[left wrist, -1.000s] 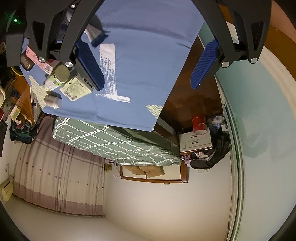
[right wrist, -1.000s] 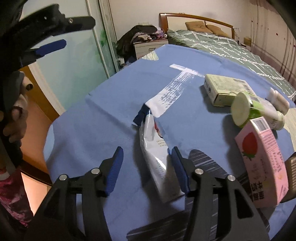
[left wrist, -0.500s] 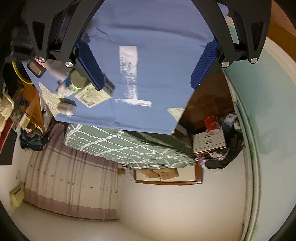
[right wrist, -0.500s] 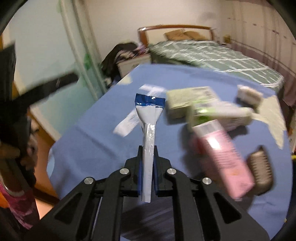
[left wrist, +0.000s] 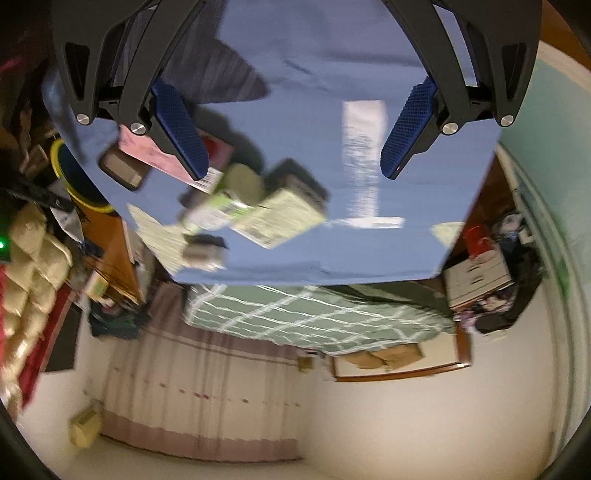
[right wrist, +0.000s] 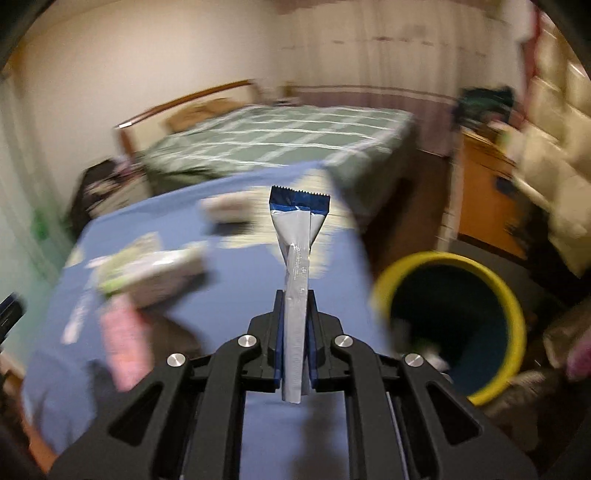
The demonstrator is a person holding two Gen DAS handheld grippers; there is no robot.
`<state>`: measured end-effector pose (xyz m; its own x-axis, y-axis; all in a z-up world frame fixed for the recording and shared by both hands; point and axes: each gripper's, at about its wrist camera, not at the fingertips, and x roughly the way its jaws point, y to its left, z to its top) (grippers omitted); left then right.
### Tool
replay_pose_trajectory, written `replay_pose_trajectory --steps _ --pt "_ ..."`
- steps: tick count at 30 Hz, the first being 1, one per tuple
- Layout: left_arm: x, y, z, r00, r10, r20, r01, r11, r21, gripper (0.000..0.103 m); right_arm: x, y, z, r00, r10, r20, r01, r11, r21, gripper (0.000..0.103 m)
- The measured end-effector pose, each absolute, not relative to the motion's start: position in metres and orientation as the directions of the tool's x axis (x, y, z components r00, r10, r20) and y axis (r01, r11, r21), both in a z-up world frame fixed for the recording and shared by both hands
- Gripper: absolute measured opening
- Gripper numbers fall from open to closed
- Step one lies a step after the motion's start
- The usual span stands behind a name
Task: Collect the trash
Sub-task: 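Carry the toothpaste tube over the bin and open the right gripper, then grasp the pink strawberry milk carton with the left gripper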
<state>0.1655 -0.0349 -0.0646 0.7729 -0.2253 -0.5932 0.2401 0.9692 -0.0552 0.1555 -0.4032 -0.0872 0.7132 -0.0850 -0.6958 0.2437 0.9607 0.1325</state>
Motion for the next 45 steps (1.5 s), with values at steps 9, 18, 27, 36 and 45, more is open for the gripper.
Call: replay_pose_trajectory --steps 9,18,27,36,45 --pt "0.166 -0.123 -0.09 0.685 -0.334 -0.648 0.413 0.91 -0.032 0.093 0.169 -0.506 -0.13 0.585 -0.236 -0.776 0.454 0.888 0.072 0.015" --pt "0.161 -0.177 -0.111 0.62 -0.358 -0.698 0.507 0.862 0.008 0.093 0.167 -0.532 -0.144 0.583 -0.23 -0.78 0.475 0.875 0.097 0.017" --pt "0.17 -0.169 -0.123 0.618 -0.299 -0.727 0.464 0.885 0.03 0.093 0.174 -0.518 -0.138 0.6 -0.205 -0.773 0.45 0.886 0.115 0.018" --pt "0.177 -0.094 -0.124 0.642 -0.19 -0.742 0.305 0.952 0.021 0.093 0.178 -0.506 -0.134 0.612 -0.192 -0.767 0.43 0.895 0.118 0.018" --pt "0.178 -0.043 -0.115 0.661 -0.158 -0.734 0.205 0.978 -0.025 0.093 0.18 -0.492 -0.124 0.63 -0.185 -0.754 0.407 0.906 0.118 0.018"
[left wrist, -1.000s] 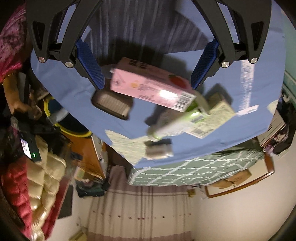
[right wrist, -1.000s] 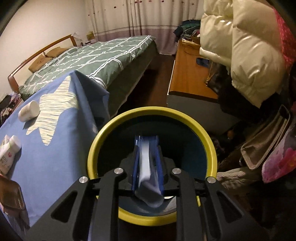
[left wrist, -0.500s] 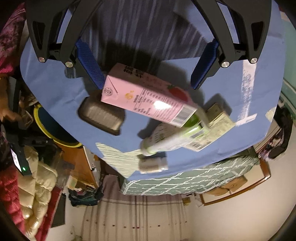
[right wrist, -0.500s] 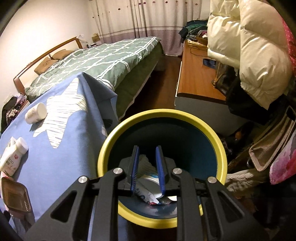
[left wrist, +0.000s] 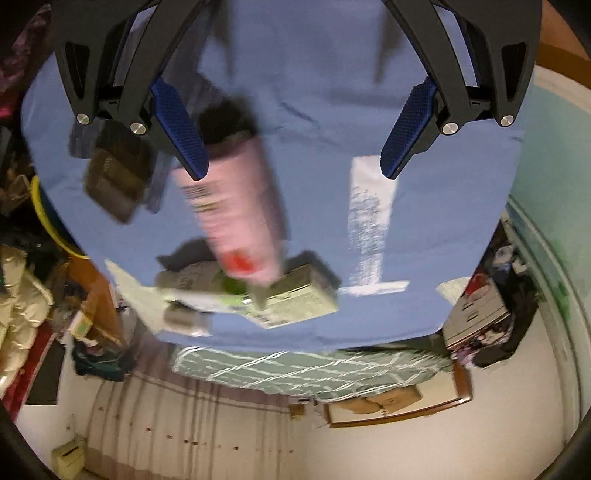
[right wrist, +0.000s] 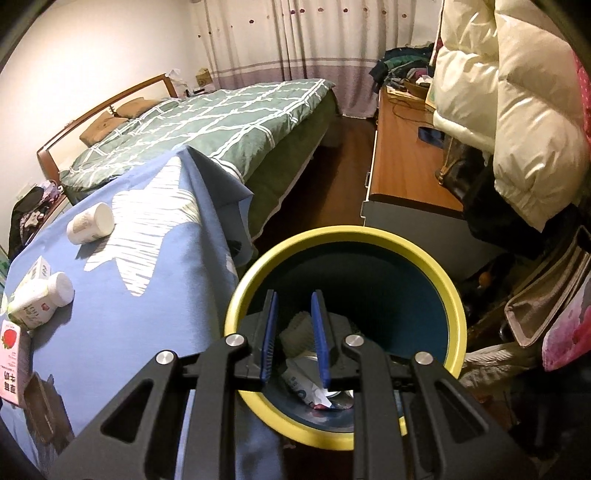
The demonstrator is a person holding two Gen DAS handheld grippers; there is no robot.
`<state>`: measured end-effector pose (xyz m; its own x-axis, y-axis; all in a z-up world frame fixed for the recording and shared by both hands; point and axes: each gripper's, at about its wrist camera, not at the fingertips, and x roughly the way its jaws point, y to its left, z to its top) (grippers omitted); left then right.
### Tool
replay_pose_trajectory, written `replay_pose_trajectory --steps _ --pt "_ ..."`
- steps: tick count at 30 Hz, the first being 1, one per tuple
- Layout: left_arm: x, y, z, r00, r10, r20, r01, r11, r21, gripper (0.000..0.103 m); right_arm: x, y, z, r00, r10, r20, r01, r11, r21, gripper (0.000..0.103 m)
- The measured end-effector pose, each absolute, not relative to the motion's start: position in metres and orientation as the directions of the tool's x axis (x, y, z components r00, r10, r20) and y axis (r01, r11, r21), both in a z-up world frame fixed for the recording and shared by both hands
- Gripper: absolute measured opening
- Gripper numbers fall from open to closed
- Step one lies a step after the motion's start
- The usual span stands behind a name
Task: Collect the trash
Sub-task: 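Grasp the pink strawberry milk carton with the left gripper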
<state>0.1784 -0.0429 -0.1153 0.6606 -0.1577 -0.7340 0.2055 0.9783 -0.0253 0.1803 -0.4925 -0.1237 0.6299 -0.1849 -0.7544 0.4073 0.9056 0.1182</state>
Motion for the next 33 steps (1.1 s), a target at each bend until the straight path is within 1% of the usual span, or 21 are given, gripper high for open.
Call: replay_pose_trajectory --steps 2,4,6,10,12,13,14,16,18,20,22,26,30,33 --pt "0.18 -0.057 -0.115 0.639 -0.218 -0.738 0.259 0.964 -0.06 0.093 0.181 -0.491 -0.122 0.633 -0.184 -0.752 0.404 0.907 0.119 0.018" --pt "0.187 -0.07 -0.118 0.615 -0.243 -0.75 0.277 0.957 -0.083 0.093 0.181 -0.49 -0.12 0.634 -0.181 -0.752 0.399 0.909 0.117 0.018" --pt "0.197 -0.079 -0.122 0.603 -0.234 -0.763 0.27 0.959 -0.08 0.093 0.181 -0.488 -0.119 0.635 -0.18 -0.751 0.396 0.911 0.117 0.019" --pt "0.213 -0.094 -0.128 0.592 -0.192 -0.783 0.263 0.964 -0.037 0.093 0.181 -0.488 -0.12 0.633 -0.175 -0.754 0.394 0.911 0.119 0.019" --pt "0.22 -0.098 -0.132 0.588 -0.155 -0.794 0.244 0.97 -0.009 0.086 0.182 -0.488 -0.121 0.633 -0.17 -0.755 0.393 0.911 0.124 0.019" --pt "0.225 -0.097 -0.135 0.578 -0.144 -0.804 0.234 0.972 -0.006 0.078 0.182 -0.488 -0.122 0.633 -0.167 -0.756 0.391 0.912 0.126 0.019" --pt "0.23 -0.096 -0.137 0.566 -0.143 -0.812 0.226 0.974 -0.014 0.073 0.182 -0.488 -0.123 0.633 -0.164 -0.757 0.389 0.912 0.127 0.019" --pt "0.239 -0.092 -0.139 0.559 -0.135 -0.818 0.212 0.977 -0.016 0.069 0.183 -0.487 -0.124 0.632 -0.162 -0.758 0.388 0.913 0.128 0.019" --pt "0.247 -0.09 -0.141 0.556 -0.121 -0.822 0.197 0.98 -0.012 0.068 0.183 -0.487 -0.125 0.632 -0.159 -0.758 0.387 0.913 0.131 0.019" --pt "0.254 -0.089 -0.144 0.549 -0.113 -0.829 0.192 0.981 -0.006 0.061 0.183 -0.487 -0.125 0.633 -0.156 -0.758 0.385 0.913 0.134 0.019" --pt "0.261 -0.088 -0.148 0.521 -0.136 -0.843 0.204 0.978 -0.032 0.057 0.183 -0.487 -0.125 0.634 -0.155 -0.758 0.385 0.913 0.135 0.019" --pt "0.258 -0.086 -0.145 0.515 -0.172 -0.84 0.236 0.97 -0.054 0.052 0.179 -0.488 -0.124 0.641 -0.154 -0.752 0.386 0.911 0.142 0.019" --pt "0.241 -0.088 -0.129 0.557 -0.174 -0.812 0.257 0.966 -0.031 0.052 0.173 -0.492 -0.122 0.649 -0.16 -0.744 0.395 0.906 0.149 0.019" --pt "0.223 -0.096 -0.109 0.583 -0.205 -0.786 0.297 0.955 -0.029 0.052 0.167 -0.497 -0.121 0.654 -0.165 -0.738 0.404 0.901 0.156 0.019"
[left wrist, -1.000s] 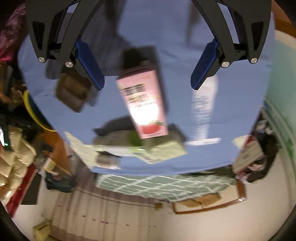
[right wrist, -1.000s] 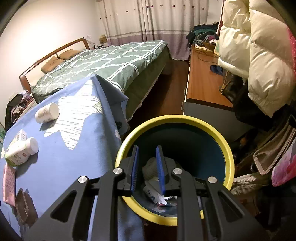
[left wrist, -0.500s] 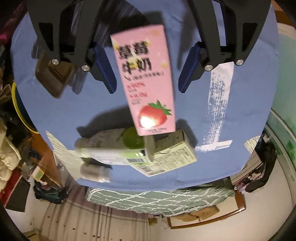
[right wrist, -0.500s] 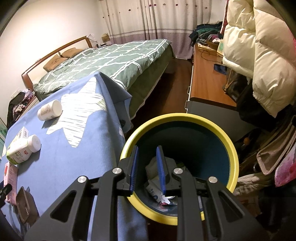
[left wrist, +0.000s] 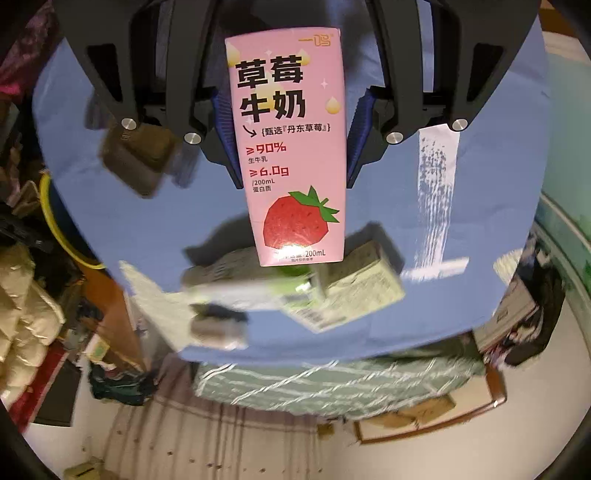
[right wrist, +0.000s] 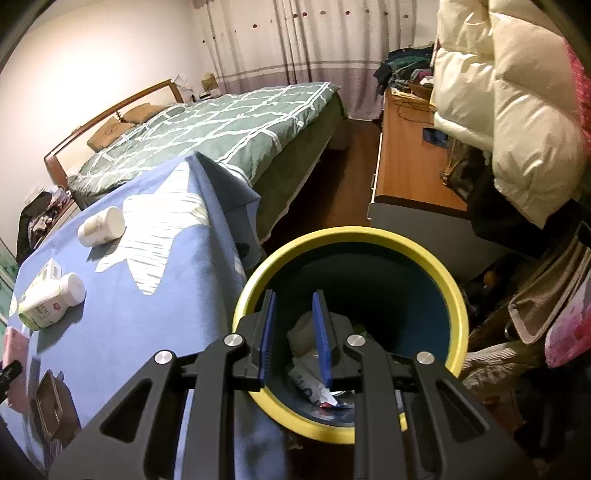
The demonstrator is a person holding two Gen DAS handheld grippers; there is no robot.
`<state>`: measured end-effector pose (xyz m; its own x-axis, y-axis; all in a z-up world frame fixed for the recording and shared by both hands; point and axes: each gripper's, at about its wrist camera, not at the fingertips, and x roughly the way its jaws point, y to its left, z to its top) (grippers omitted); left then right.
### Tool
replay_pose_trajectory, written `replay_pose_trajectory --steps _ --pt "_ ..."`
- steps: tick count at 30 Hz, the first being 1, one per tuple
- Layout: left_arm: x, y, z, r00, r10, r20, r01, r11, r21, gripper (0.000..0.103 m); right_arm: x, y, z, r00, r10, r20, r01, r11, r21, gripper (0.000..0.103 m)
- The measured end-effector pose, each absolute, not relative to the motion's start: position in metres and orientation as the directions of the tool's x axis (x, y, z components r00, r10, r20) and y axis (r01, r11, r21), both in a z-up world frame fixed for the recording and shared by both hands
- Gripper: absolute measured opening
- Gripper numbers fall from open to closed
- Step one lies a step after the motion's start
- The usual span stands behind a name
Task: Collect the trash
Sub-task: 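Grasp the pink strawberry milk carton with the left gripper, then carry the pink carton over the bin and open the left gripper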
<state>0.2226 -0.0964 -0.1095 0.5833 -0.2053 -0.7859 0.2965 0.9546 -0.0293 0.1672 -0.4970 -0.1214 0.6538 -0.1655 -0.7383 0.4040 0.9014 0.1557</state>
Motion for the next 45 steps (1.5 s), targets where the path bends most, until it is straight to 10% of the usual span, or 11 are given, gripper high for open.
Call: replay_pose_trajectory --steps 17,34,37,45 --pt "0.206 -0.297 -0.066 0.485 -0.484 -0.728 0.624 0.775 -0.099 0.052 0.103 -0.545 -0.118 0.654 -0.254 -0.713 0.494 0.857 0.148 0.02" --pt "0.216 -0.492 -0.11 0.395 -0.514 -0.762 0.724 0.685 -0.087 0.053 0.065 -0.589 -0.124 0.635 -0.296 -0.713 0.564 0.809 0.166 0.023" --pt "0.222 -0.499 -0.114 0.419 -0.496 -0.76 0.707 0.703 -0.07 0.087 0.062 -0.593 -0.125 0.63 -0.302 -0.716 0.572 0.804 0.164 0.024" --pt "0.214 -0.447 -0.07 0.481 -0.543 -0.689 0.697 0.713 -0.075 0.089 0.067 -0.583 -0.123 0.638 -0.287 -0.714 0.549 0.82 0.161 0.025"
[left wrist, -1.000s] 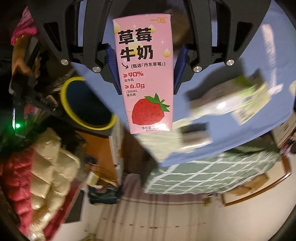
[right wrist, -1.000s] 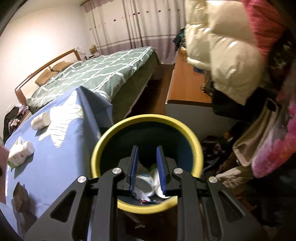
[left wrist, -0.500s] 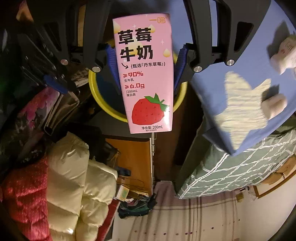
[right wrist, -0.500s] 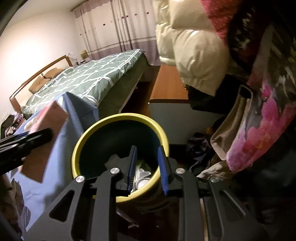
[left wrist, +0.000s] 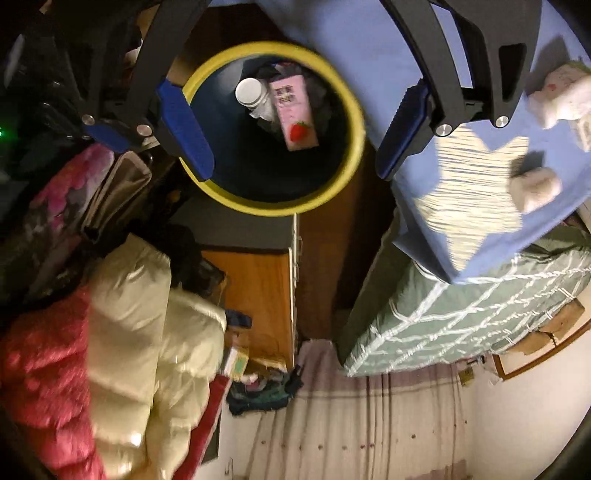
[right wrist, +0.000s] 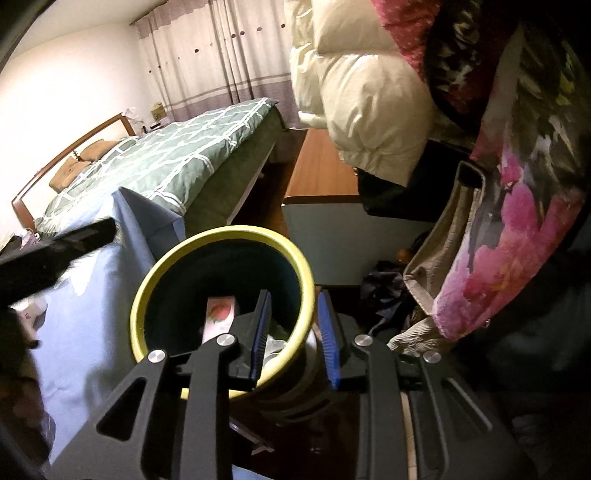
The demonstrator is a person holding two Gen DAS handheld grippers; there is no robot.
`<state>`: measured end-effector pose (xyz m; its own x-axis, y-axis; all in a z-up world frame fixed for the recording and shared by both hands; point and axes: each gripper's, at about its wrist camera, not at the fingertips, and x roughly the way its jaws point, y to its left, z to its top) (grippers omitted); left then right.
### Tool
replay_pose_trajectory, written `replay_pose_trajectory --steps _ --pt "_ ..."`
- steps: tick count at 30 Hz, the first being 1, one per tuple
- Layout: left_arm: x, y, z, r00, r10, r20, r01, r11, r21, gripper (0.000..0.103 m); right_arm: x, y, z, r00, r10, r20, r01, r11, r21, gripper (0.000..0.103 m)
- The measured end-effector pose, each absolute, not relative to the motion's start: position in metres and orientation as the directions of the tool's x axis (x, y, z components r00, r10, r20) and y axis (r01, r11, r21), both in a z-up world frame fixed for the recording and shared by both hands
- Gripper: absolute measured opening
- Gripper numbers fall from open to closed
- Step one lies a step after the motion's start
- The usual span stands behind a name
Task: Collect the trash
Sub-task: 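Carry the pink carton over the bin and open the left gripper, then grasp the brown plastic tray with the right gripper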
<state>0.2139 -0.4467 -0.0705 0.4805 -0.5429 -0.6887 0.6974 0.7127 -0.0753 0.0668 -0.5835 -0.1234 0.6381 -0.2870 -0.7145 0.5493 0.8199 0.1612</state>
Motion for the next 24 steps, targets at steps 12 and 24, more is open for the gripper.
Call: replay_pose_trajectory --steps 12,24 --pt "0.235 -0.205 -0.032 0.765 -0.342 -0.545 0.397 0.918 -0.019 0.092 0.119 -0.498 -0.115 0.693 -0.113 -0.712 0.337 0.924 0.182 0.026" --pt "0.275 -0.015 -0.091 0.83 -0.019 -0.557 0.05 0.998 0.041 0.092 0.153 -0.343 -0.098 0.704 0.132 -0.697 -0.017 0.985 0.17 0.029"
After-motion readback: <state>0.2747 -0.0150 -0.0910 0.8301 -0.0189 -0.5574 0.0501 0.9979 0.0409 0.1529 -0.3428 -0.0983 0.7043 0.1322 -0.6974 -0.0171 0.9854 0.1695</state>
